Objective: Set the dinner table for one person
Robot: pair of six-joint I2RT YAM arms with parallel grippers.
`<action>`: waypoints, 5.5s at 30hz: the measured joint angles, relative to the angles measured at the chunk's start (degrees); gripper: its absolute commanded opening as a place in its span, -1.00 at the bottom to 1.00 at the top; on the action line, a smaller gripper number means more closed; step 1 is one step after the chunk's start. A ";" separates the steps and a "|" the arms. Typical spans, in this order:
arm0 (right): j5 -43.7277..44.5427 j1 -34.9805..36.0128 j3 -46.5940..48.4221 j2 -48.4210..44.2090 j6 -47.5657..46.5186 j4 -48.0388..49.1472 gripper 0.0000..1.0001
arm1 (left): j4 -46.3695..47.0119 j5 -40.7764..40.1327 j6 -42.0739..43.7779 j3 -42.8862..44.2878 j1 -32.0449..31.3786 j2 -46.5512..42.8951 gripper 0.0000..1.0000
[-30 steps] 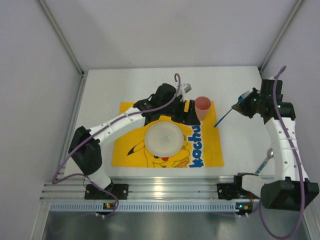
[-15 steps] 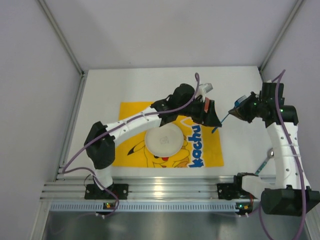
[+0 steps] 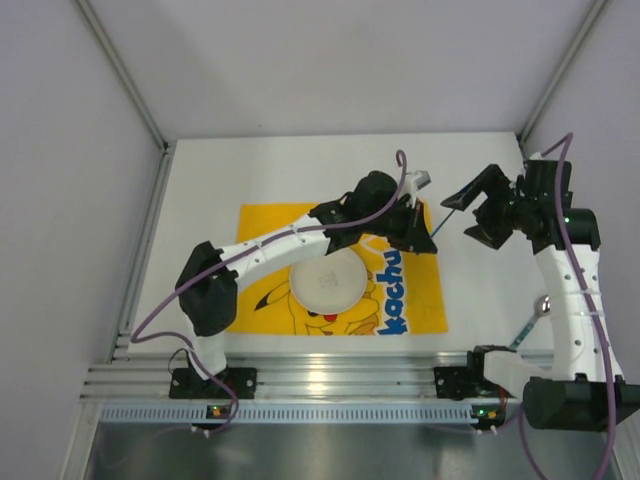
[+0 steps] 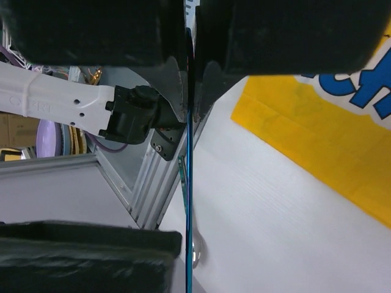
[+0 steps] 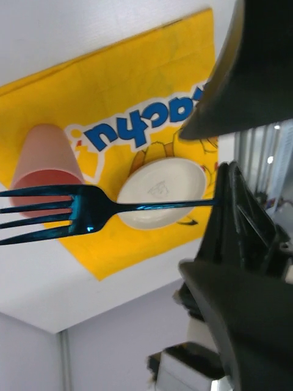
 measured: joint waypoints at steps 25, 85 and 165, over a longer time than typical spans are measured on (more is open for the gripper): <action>1.97 0.28 2.89 1.62 -5.05 -2.93 0.99 | -4.81 13.49 -3.10 -53.29 54.10 -32.00 -1.00; 47.01 -26.21 -25.59 15.61 -7.28 3.56 0.99 | -32.68 -0.17 -0.72 -37.16 54.86 -38.40 0.82; 22.43 -16.02 -21.46 30.47 -19.71 16.39 -1.00 | -30.99 -15.21 -1.27 -30.88 38.07 -33.97 0.97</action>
